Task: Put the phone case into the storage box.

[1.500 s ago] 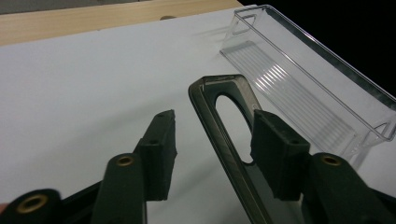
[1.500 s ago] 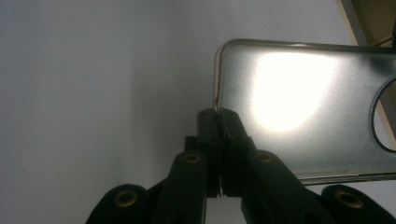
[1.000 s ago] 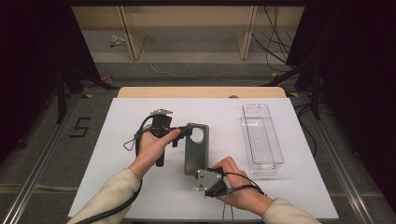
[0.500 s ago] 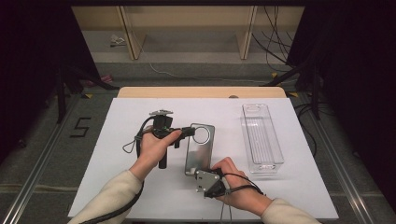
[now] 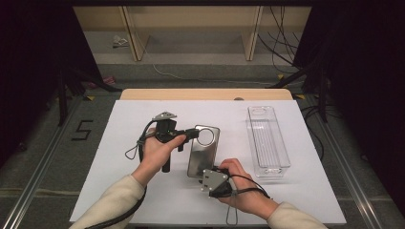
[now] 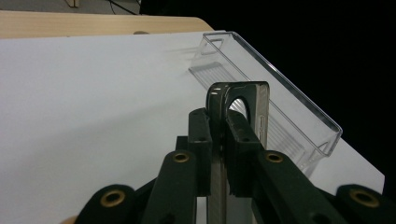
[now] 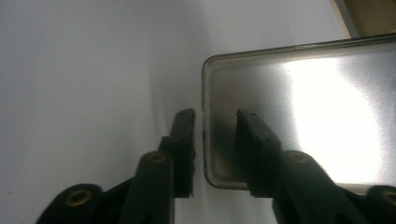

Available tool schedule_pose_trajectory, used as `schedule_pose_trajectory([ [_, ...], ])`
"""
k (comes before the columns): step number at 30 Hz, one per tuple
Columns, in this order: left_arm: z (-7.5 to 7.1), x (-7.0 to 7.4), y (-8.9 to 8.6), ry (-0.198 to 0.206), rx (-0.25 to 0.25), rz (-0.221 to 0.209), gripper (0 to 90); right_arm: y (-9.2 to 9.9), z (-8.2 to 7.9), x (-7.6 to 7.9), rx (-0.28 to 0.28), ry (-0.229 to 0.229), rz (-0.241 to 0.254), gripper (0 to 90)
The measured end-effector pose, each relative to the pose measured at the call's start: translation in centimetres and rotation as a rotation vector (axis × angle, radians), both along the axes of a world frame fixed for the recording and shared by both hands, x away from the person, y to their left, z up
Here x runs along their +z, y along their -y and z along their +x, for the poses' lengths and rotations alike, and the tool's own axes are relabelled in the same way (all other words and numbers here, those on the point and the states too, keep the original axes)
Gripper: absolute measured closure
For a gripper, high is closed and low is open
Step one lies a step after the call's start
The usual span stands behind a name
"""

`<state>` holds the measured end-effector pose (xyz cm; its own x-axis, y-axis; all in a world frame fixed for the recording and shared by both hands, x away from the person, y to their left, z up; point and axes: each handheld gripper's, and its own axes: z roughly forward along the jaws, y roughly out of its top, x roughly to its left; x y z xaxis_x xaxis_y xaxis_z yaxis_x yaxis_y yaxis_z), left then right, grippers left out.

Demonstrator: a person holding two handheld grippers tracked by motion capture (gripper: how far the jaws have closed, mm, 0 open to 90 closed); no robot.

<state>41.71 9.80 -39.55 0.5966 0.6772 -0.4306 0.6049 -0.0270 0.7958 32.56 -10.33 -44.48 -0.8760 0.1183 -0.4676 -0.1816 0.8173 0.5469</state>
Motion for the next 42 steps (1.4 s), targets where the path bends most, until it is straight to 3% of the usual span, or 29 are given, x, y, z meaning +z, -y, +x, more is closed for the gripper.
schedule_pose_trajectory([
  [11, -0.1, 0.1, -0.5, 0.067, 0.023, -0.002, 81.8, 1.0, 1.1, 0.8, -0.090, -0.044, 0.188, 42.0],
  [18, -0.2, 0.0, -0.5, 0.101, 0.023, 0.004, 81.7, 1.6, 1.6, 1.0, -0.133, -0.051, 0.266, 34.8],
  [42, -0.3, 0.0, -1.0, 0.164, 0.008, 0.014, 81.6, 3.3, 2.7, 2.0, -0.252, -0.098, 0.457, 28.4],
])
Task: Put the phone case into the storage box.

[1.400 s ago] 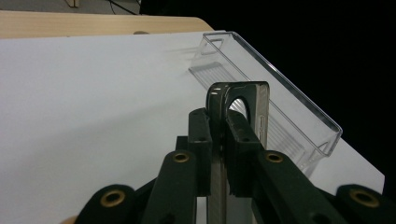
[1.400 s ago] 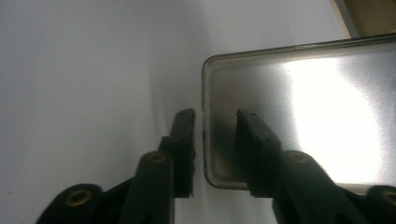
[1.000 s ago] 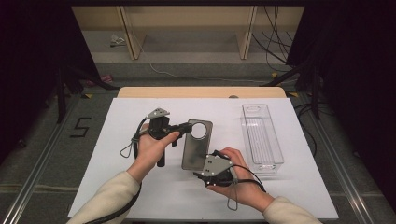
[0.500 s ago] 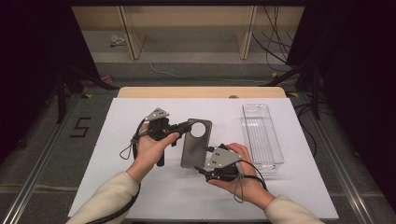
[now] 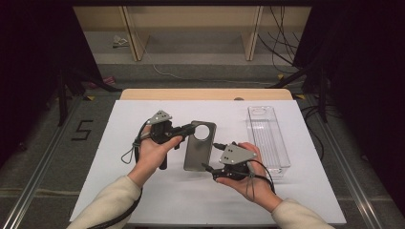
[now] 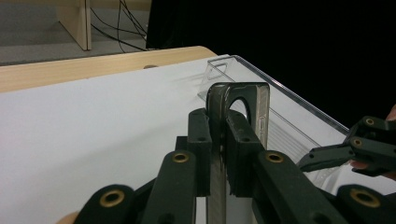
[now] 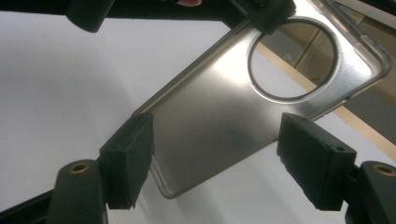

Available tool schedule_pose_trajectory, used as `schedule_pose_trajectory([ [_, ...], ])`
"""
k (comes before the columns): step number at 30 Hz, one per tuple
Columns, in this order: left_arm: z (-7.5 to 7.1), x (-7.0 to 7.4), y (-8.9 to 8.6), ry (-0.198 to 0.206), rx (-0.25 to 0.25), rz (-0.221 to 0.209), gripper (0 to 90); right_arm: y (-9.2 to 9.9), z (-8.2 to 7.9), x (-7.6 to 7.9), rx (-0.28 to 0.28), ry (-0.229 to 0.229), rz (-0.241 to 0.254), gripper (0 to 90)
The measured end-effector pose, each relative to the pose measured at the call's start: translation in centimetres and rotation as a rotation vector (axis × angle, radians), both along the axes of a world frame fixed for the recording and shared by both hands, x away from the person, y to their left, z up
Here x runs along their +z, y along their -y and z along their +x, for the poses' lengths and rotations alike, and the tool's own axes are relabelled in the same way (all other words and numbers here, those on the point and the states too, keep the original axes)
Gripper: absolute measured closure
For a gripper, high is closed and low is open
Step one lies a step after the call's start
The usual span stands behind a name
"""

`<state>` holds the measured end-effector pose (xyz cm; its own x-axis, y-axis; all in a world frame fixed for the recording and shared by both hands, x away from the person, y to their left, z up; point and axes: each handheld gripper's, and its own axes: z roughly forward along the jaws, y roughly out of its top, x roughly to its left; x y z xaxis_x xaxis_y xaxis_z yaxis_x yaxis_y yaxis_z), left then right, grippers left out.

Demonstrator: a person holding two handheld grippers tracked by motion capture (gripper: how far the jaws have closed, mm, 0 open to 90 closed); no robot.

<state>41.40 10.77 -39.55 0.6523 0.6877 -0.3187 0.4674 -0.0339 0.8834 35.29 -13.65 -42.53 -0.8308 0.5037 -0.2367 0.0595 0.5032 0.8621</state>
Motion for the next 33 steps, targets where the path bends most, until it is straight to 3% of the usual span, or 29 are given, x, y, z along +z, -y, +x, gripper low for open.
schedule_pose_trajectory([
  [13, -0.1, -0.1, 0.0, 0.027, -0.006, -0.005, 81.6, 0.9, 0.6, 0.3, -0.062, -0.011, 0.063, 27.2],
  [20, -0.2, -0.1, 0.1, 0.036, -0.014, -0.011, 81.6, 1.7, 1.1, 0.6, -0.123, -0.007, 0.113, 27.2],
  [33, -0.4, -0.1, 0.3, 0.055, -0.028, -0.008, 81.6, 2.4, 1.6, 0.8, -0.167, -0.012, 0.151, 26.6],
])
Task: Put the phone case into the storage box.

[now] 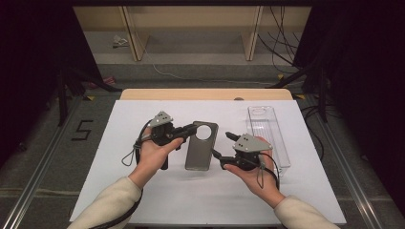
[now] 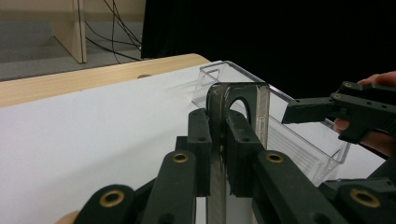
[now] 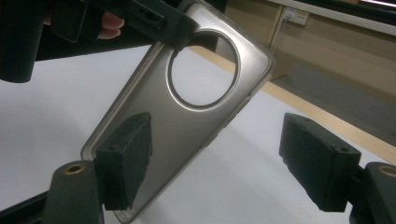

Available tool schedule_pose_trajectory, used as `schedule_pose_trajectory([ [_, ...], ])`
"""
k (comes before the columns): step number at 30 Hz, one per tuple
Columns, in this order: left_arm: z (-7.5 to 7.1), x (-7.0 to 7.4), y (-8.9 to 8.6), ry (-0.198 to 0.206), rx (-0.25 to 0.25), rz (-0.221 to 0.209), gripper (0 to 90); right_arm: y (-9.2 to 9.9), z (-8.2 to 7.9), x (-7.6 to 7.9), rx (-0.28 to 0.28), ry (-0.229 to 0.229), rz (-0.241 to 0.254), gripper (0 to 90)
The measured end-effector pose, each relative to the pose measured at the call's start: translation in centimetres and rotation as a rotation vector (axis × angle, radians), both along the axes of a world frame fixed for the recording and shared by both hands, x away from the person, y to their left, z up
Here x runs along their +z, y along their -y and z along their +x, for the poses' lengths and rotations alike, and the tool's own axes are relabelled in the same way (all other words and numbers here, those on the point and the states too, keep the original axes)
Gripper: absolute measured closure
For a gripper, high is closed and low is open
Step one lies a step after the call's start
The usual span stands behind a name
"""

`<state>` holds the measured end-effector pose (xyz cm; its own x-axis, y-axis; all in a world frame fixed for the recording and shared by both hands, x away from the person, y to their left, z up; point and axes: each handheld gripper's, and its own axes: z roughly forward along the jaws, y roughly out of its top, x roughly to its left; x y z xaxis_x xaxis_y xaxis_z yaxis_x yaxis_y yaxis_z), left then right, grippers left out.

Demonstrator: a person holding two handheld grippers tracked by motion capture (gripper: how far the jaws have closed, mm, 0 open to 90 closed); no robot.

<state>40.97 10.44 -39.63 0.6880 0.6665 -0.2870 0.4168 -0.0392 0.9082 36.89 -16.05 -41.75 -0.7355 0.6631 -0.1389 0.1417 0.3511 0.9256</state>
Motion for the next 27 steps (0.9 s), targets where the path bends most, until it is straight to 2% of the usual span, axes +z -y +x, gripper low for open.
schedule_pose_trajectory([
  [15, -0.5, -0.1, 0.7, 0.026, -0.020, 0.009, 81.6, 0.6, 0.6, 0.1, -0.029, -0.016, 0.070, 25.3],
  [23, -0.7, -0.1, 1.1, 0.035, -0.029, 0.009, 81.6, 0.9, 1.2, 0.0, -0.037, -0.069, 0.119, 23.9],
  [27, -0.8, 0.0, 1.2, 0.040, -0.034, 0.013, 81.5, 1.0, 1.4, -0.1, -0.027, -0.093, 0.138, 19.1],
])
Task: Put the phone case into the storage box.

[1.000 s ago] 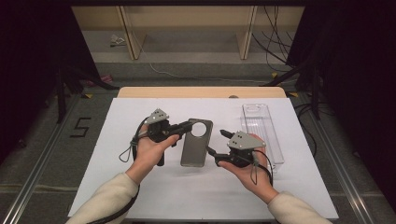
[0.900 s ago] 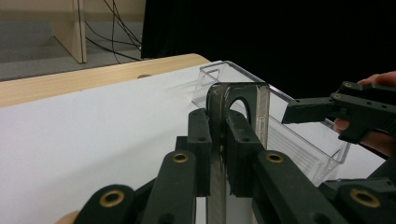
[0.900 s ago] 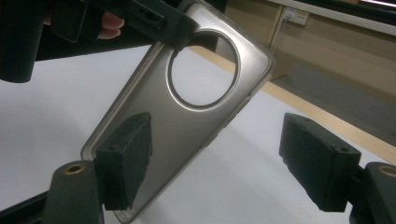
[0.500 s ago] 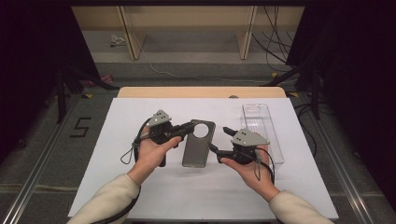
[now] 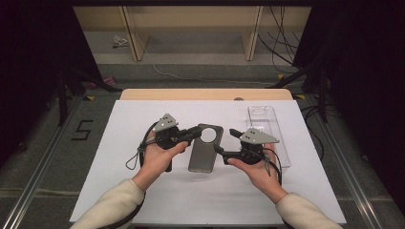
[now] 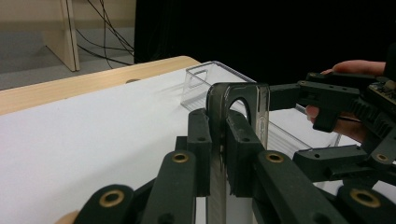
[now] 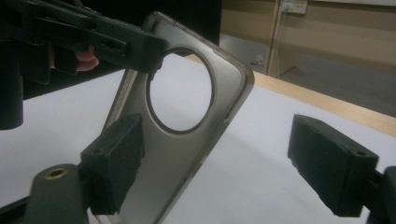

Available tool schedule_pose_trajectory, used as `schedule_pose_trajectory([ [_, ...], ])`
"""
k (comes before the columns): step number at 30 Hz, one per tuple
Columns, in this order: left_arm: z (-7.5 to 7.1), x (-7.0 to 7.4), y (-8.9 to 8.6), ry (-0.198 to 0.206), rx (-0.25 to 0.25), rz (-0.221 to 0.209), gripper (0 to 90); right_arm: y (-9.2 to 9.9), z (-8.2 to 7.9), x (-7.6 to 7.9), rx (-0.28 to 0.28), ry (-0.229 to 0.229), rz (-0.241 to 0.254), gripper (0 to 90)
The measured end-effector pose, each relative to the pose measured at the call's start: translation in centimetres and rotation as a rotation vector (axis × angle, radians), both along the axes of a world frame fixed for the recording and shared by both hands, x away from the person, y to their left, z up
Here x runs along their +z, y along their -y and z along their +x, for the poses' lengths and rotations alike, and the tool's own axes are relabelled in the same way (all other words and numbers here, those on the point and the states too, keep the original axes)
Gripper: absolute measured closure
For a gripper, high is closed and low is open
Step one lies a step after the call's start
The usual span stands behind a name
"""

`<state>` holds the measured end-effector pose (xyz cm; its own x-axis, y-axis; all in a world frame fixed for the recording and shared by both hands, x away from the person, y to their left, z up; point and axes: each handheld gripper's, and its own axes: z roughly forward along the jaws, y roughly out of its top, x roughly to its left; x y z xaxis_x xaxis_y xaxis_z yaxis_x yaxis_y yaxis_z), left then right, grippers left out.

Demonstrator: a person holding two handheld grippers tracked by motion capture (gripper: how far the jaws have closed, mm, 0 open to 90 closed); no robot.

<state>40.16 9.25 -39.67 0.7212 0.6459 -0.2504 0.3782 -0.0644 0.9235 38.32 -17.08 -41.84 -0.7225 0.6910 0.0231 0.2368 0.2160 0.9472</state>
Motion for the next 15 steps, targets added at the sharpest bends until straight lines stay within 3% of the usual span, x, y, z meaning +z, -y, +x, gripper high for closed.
schedule_pose_trajectory([
  [15, -0.22, 0.09, 0.00, 0.019, 0.013, -0.010, 81.5, 0.12, 0.82, 0.06, -0.010, -0.040, 0.070, 18.3],
])
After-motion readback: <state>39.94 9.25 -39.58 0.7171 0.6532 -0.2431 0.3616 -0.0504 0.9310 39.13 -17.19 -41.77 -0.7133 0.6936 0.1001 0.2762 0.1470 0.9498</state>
